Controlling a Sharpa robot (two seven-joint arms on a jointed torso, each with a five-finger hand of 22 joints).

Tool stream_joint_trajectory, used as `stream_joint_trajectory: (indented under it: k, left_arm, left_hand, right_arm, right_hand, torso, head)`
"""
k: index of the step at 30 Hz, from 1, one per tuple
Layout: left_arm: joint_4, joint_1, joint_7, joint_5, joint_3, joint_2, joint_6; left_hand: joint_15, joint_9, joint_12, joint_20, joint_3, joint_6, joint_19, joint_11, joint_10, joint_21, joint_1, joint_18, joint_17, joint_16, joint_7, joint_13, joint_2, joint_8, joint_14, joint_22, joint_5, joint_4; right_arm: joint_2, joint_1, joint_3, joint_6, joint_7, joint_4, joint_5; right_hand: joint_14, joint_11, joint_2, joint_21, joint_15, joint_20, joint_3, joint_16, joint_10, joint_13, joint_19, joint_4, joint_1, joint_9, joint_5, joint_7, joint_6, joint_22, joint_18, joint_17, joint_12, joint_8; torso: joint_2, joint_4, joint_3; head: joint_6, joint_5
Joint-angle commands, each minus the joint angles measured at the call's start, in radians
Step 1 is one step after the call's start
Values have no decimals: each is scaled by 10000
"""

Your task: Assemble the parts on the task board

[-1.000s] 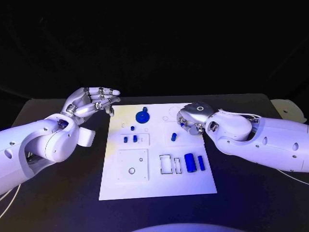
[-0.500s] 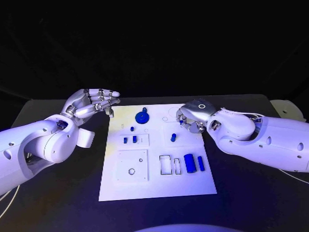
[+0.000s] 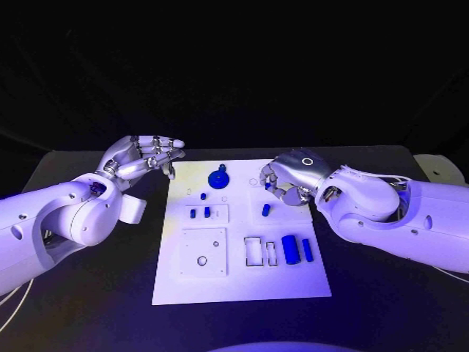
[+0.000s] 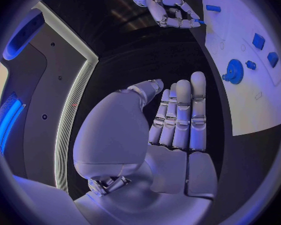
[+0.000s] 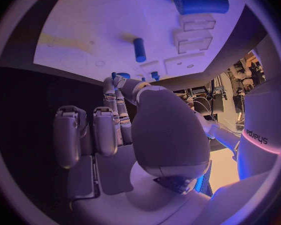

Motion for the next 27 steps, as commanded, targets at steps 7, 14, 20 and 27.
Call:
stream_joint_trajectory:
  k: [7, 14, 20, 27]
  left_arm:
    - [-231, 1, 92, 167, 6, 212, 237]
    - [-415, 1, 105, 212, 4, 407, 274]
    - [-494, 4, 103, 231, 4, 511, 286]
    - [-503, 6, 138, 236, 3, 561, 293]
  left_hand:
    - [1, -15, 57, 51, -51, -80, 9, -14, -83, -41, 3, 54, -22, 47, -19, 22, 73, -51, -41, -19, 30, -2]
    - [1, -15, 57, 51, -51, -80, 9, -14, -83, -41, 3, 54, -22, 47, -19, 22, 73, -51, -41, -19, 30, -2]
    - [4, -16, 80, 54, -52, -80, 9, -14, -92, -46, 5, 55, -27, 49, -19, 30, 80, -47, -45, -22, 30, -3]
    - [6, -16, 88, 56, -53, -79, 8, -14, -95, -48, 3, 54, -29, 49, -20, 33, 83, -44, -48, -23, 29, -1]
  right_arm:
    - [539, -158, 21, -567, 115, 830, 256]
    - [1149, -694, 6, -784, 355, 905, 645]
    - [1418, -1060, -52, -877, 519, 675, 883]
    - [1660, -1447, -118, -968, 644, 340, 1027]
  right_hand:
    - [691, -58, 40, 39, -87, -56, 14, 53, -49, 5, 520, -66, -44, 12, 8, 11, 44, 1897, -208, 729, 10, 37]
    - [690, -55, 48, 13, -89, -62, 32, 50, -55, 13, 510, -90, -38, 17, 28, 18, 28, 1887, -202, 720, -9, 32]
    - [689, -53, 49, 9, -88, -63, 38, 49, -57, 17, 509, -101, -37, 18, 38, 23, 19, 1886, -201, 715, -17, 29]
    - [689, -47, 54, 7, -86, -65, 46, 51, -61, 23, 508, -115, -39, 22, 53, 30, 6, 1887, -201, 713, -30, 26]
  torso:
    - [-31, 34, 8]
    - [-35, 56, -5]
    - [-26, 18, -12]
    - [-17, 22, -1]
  head:
    - [-3, 663]
    - [-169, 1320]
    - [-240, 1582]
    - [-364, 1763]
